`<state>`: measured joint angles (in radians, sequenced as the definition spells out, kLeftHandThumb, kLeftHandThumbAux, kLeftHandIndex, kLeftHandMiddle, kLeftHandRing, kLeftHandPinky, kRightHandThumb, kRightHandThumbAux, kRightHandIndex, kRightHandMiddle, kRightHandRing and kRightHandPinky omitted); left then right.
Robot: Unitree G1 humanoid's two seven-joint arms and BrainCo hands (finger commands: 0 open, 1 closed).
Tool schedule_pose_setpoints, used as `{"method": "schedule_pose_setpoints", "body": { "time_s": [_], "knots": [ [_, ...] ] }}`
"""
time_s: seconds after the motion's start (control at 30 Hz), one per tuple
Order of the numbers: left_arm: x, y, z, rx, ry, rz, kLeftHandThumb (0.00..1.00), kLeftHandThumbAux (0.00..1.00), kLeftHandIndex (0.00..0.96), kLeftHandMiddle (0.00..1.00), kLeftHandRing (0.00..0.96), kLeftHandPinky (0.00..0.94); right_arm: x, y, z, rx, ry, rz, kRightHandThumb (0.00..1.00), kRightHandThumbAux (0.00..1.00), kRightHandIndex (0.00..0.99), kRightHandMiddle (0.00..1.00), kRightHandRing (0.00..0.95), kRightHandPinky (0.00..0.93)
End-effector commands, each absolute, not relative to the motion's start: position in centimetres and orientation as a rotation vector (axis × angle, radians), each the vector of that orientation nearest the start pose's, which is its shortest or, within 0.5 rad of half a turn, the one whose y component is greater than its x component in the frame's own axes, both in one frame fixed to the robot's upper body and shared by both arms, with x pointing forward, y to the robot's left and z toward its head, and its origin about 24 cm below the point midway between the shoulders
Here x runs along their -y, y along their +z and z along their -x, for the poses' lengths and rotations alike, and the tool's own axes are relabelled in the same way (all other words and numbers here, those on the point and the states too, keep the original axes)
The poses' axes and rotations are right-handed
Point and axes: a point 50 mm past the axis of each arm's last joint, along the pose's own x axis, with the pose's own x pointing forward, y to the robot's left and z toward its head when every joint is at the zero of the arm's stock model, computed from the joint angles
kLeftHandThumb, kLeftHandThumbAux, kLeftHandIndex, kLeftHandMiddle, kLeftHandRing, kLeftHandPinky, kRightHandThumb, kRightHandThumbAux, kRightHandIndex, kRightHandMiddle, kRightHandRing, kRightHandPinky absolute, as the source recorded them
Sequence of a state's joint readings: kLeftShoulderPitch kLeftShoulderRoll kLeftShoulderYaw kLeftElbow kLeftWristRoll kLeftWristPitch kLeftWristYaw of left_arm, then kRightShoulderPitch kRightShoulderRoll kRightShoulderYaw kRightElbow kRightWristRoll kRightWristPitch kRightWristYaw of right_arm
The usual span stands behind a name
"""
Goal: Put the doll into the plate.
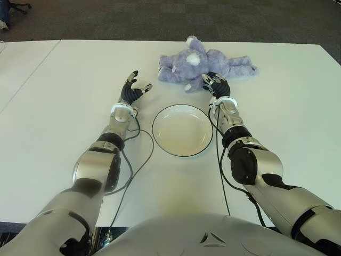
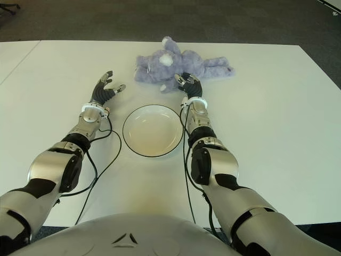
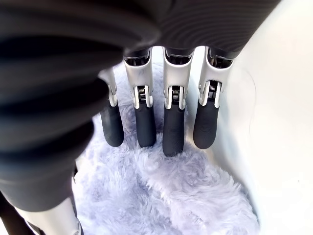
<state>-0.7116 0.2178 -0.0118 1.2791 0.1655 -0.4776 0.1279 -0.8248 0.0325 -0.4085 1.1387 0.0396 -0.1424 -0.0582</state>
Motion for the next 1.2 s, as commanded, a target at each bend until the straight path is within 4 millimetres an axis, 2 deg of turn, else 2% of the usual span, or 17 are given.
{"method": "schedule_pose_setpoints", "body": {
  "time_s": [0.03, 0.27, 0.3, 0.33, 0.37, 0.4, 0.7, 1.2],
  "knots": [
    [-17.8, 0.8, -34.7, -0.170, -0.002, -0.353, 0.147, 0.667, 0.023, 0.044, 0.064, 0.112, 13.9, 5.1, -34.9, 0.090, -0.724, -0.441, 0.176, 0.816, 0.310, 0.320, 0.354, 0.361],
    [-18.1, 1.2, -34.9, -0.152, 0.014, -0.346, 0.136, 0.677, 0.016, 0.045, 0.068, 0.118, 14.7, 7.2, -35.0, 0.232, -0.793, -0.503, 0.202, 0.813, 0.346, 0.334, 0.373, 0.362],
    [-18.1, 1.4, -34.9, -0.141, 0.013, -0.345, 0.135, 0.669, 0.014, 0.052, 0.082, 0.146, 14.3, 7.9, -34.9, 0.281, -0.810, -0.511, 0.436, 0.772, 0.382, 0.333, 0.374, 0.358],
    [-18.1, 1.5, -35.0, -0.134, 0.013, -0.344, 0.135, 0.665, 0.013, 0.054, 0.085, 0.150, 13.9, 8.4, -34.8, 0.317, -0.823, -0.518, 0.554, 0.753, 0.397, 0.333, 0.375, 0.358],
    [-18.1, 1.6, -35.0, -0.126, 0.012, -0.344, 0.136, 0.662, 0.013, 0.055, 0.088, 0.153, 13.6, 9.1, -34.6, 0.355, -0.840, -0.528, 0.643, 0.739, 0.408, 0.333, 0.375, 0.358],
    [-18.1, 1.6, -35.0, -0.123, 0.011, -0.344, 0.135, 0.651, 0.011, 0.055, 0.088, 0.143, 13.4, 9.5, -34.6, 0.375, -0.850, -0.534, 0.665, 0.735, 0.410, 0.331, 0.373, 0.356],
    [-18.4, 2.0, -35.3, -0.127, 0.026, -0.367, 0.126, 0.660, 0.009, 0.061, 0.091, 0.123, 13.5, 10.7, -34.5, 0.409, -0.908, -0.557, 0.677, 0.732, 0.415, 0.333, 0.375, 0.361],
    [-18.4, 1.9, -35.3, -0.139, 0.030, -0.360, 0.144, 0.662, 0.005, 0.049, 0.077, 0.116, 13.2, 11.4, -34.5, 0.401, -0.950, -0.537, 0.685, 0.728, 0.422, 0.360, 0.400, 0.380]
  ]
}}
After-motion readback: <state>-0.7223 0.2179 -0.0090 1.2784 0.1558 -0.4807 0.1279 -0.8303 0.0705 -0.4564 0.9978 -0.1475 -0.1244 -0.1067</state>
